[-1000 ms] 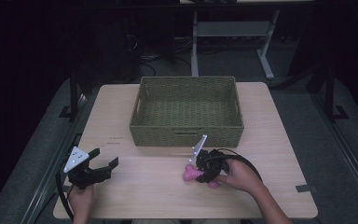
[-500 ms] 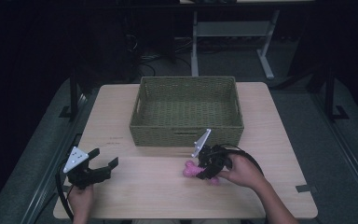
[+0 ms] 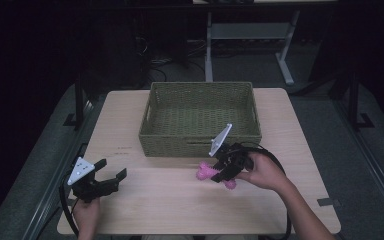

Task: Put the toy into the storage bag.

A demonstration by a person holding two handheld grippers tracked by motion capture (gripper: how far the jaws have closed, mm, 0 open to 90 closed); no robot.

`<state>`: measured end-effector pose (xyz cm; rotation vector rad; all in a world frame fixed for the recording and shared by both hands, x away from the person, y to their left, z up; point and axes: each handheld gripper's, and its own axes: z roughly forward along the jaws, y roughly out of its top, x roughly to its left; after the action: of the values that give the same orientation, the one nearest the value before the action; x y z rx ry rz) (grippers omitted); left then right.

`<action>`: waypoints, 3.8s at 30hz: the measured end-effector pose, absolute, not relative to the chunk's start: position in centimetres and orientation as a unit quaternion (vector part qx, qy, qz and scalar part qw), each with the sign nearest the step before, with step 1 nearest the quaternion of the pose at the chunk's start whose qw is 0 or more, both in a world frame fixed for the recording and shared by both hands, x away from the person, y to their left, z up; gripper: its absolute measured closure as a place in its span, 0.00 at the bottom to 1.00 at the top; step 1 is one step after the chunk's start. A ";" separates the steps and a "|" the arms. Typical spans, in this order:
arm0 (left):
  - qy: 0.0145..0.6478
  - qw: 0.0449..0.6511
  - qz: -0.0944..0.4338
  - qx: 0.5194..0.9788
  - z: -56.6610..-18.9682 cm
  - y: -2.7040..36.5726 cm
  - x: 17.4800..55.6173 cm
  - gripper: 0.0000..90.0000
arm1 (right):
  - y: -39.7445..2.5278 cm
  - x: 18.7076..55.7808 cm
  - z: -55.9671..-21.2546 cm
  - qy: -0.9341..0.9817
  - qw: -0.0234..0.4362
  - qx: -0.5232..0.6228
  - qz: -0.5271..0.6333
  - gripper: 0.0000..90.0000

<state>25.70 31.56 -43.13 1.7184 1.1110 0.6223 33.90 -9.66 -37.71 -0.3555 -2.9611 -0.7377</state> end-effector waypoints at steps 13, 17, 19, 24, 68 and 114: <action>0.455 0.481 0.255 0.705 -43.1 31.6 25.7 0.14 | -9.9 34.8 -35.9 -0.961 0.037 -0.112 -0.249 0.65; 0.455 0.480 0.256 0.705 -43.1 31.6 25.7 0.14 | -10.0 35.0 -35.3 -0.961 0.035 -0.110 -0.250 0.65; 0.455 0.480 0.255 0.705 -43.1 31.6 25.7 0.14 | -10.0 35.1 -35.0 -0.961 0.036 -0.108 -0.251 0.65; 0.454 0.480 0.255 0.706 -43.1 31.6 25.7 0.14 | -10.1 35.3 -34.3 -0.960 0.035 -0.107 -0.255 0.65; 0.454 0.480 0.254 0.706 -43.1 31.5 25.8 0.14 | -10.6 38.8 -29.5 -0.959 0.027 -0.112 -0.260 0.65; 0.453 0.484 0.254 0.704 -43.0 31.6 25.8 0.14 | -10.2 47.5 -30.0 -0.956 0.046 -0.160 -0.241 0.65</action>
<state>25.80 31.58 -43.05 1.7146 1.1045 0.6198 47.49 -10.15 -29.99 -0.4870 -2.9200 -0.7351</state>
